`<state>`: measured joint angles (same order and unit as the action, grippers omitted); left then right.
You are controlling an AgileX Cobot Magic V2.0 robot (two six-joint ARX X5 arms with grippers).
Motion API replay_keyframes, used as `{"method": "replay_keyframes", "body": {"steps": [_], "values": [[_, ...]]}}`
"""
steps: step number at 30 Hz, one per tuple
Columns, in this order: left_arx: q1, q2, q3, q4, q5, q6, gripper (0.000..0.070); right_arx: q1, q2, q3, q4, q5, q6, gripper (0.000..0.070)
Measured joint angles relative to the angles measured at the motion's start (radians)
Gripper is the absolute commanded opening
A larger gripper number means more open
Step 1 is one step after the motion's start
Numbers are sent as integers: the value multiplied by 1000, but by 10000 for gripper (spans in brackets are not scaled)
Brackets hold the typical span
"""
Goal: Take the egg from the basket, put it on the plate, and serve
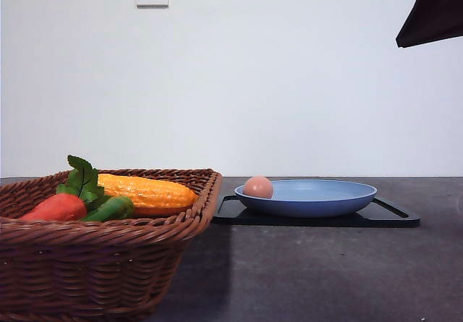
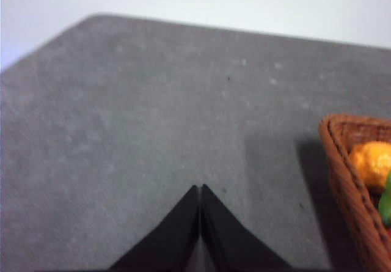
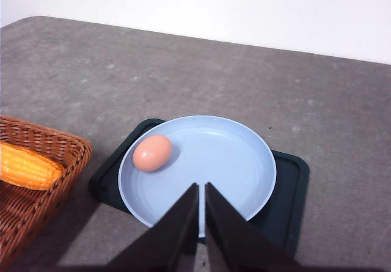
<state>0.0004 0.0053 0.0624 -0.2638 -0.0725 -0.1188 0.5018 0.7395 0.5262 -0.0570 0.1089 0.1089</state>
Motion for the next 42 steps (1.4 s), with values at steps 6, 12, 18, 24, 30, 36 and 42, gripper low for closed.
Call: {"method": "replay_keyframes", "body": {"steps": [6, 12, 18, 24, 30, 36, 42], "values": [[6, -1, -11, 28, 14, -6, 0, 0, 0, 0, 2, 0, 0, 0], [6, -1, -11, 28, 18, -17, 0, 0, 0, 0, 2, 0, 0, 0], [6, -1, -11, 28, 18, -23, 0, 0, 0, 0, 2, 0, 0, 0], [6, -1, -11, 28, 18, -24, 0, 0, 0, 0, 2, 0, 0, 0], [6, -1, -11, 28, 18, -24, 0, -4, -19, 0, -10, 8, -1, 0], [6, -1, -11, 28, 19, -24, 0, -99, -193, 0, -34, 49, -68, 0], [6, -1, -11, 28, 19, -24, 0, -315, -383, -93, -31, -52, -108, 0]]}}
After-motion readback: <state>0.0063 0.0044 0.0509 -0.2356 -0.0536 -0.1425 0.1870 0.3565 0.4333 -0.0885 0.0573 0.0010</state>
